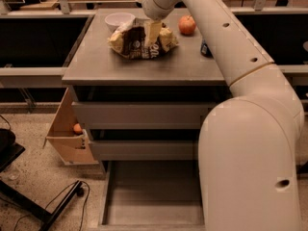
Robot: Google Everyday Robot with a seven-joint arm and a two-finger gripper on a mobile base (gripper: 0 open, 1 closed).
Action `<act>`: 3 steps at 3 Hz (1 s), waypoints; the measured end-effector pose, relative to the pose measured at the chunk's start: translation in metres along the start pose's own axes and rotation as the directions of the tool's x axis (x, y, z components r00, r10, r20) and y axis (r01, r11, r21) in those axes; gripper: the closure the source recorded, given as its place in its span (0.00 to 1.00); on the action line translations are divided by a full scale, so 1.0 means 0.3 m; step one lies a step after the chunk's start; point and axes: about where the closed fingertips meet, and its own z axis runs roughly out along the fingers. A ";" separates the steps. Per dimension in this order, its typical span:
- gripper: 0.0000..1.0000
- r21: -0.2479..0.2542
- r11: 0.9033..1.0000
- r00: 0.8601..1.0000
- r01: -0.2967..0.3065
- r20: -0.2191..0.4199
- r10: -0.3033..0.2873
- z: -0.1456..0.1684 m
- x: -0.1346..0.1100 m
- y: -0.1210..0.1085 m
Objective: Pick brown chip bag from bottom drawer and place on counter
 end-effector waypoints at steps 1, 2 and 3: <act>0.00 0.049 0.999 1.000 0.019 0.024 -0.020 -0.103 -0.044 -0.052; 0.00 0.142 0.990 1.000 0.009 -0.023 -0.006 -0.341 -0.078 -0.115; 0.00 0.149 0.989 0.980 0.015 -0.196 0.014 -0.590 -0.119 -0.093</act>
Offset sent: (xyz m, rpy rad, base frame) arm -0.1502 -0.0419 0.1792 0.0493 -0.2358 -0.1174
